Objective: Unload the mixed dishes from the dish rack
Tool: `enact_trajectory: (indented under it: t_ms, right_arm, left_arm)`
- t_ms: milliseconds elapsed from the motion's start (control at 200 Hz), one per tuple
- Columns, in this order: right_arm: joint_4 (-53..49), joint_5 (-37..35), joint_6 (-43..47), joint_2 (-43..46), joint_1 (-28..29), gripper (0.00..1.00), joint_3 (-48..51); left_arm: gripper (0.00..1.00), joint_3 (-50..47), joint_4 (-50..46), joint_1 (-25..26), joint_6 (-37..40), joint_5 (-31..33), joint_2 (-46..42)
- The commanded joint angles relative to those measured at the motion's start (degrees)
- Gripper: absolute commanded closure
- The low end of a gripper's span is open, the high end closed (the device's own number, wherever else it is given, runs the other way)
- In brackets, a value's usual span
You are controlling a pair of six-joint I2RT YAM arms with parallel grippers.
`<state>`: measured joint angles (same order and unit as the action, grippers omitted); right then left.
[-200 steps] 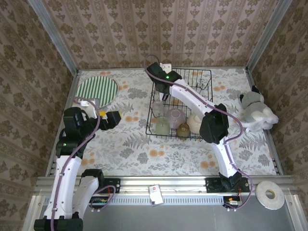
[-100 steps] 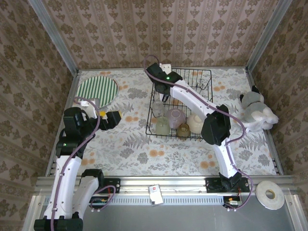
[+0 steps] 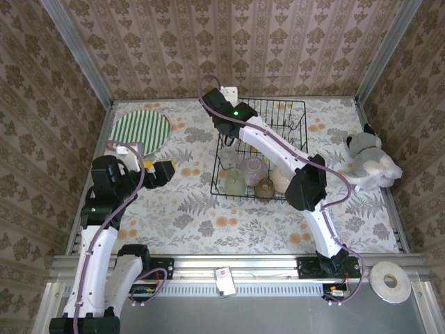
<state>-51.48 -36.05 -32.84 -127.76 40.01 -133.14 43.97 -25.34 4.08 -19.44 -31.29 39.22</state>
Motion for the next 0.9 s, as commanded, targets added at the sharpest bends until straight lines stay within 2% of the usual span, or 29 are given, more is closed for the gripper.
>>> enact_trajectory:
  t_ms: [0,160,480,895]
  right_arm:
    - [-6.0,-4.3,-3.5,-3.5,-0.5,0.54,-5.0]
    - [-10.0,-3.5,-6.1,-7.1,-1.5,0.54,-10.4]
    - [-10.1,-2.7,-7.3,-8.8,-2.9,0.54,-10.5]
    - [-9.3,-2.5,-6.4,-10.1,-3.4,0.62,-10.7]
  left_arm:
    - [0.0,-0.3,0.1,-0.3,0.1,-0.3,-0.9]
    - [0.0,-0.4,0.3,-0.2,0.0,-0.6,-0.9]
    - [0.0,-0.6,1.2,-0.2,-0.6,-1.9,-0.9]
    - [0.0,-0.7,1.3,-0.2,-0.5,-2.0,-0.9]
